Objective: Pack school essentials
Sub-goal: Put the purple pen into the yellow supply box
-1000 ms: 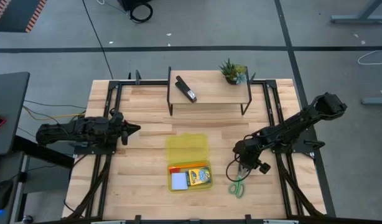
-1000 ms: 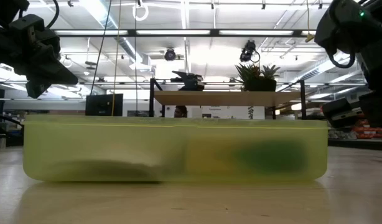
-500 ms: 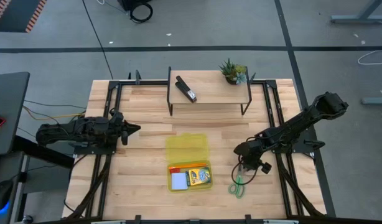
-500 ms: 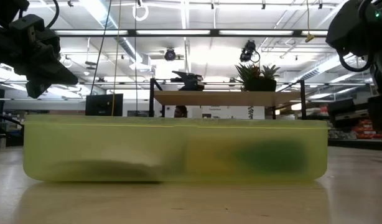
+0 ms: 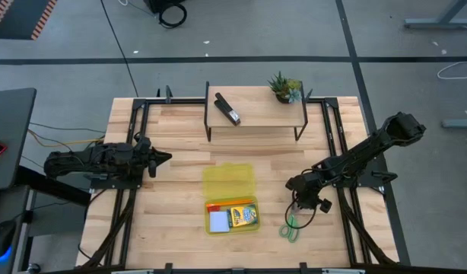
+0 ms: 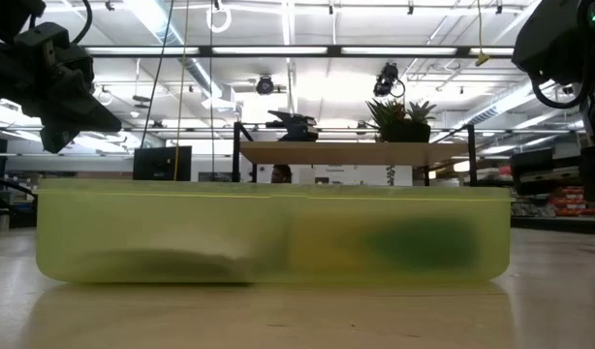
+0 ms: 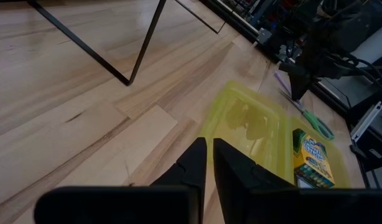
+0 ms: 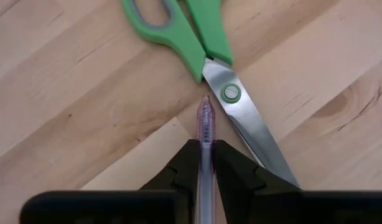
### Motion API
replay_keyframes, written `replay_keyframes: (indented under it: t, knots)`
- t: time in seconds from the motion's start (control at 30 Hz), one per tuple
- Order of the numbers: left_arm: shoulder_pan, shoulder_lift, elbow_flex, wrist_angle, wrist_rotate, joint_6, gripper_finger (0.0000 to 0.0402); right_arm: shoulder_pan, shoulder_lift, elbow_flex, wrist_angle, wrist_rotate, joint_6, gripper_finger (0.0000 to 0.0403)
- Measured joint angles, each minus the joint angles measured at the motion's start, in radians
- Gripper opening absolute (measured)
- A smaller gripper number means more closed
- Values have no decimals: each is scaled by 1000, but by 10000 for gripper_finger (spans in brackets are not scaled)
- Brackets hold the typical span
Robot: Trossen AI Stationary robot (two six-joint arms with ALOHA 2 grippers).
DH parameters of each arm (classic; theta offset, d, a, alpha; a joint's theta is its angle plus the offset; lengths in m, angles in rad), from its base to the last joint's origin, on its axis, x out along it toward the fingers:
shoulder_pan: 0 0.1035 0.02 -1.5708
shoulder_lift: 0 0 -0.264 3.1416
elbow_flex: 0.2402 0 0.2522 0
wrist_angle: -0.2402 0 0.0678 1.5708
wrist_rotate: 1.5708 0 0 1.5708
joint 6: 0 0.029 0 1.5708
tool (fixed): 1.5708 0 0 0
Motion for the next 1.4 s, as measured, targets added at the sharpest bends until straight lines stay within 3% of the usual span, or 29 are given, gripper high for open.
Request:
replay_keyframes:
  t: [0.33,0.53,0.83,1.2,1.4]
  knots:
    - [0,0,0,0,0,0,35,-1,9,55,-54,22,20,47]
    - [0,0,0,0,0,0,40,-3,11,167,-227,55,4,49]
    - [0,0,0,0,0,0,30,-3,8,325,-268,46,-31,49]
    - [0,0,0,0,0,0,40,-8,17,354,-19,91,68,50]
    - [0,0,0,1,0,0,34,-38,90,371,163,117,168,50]
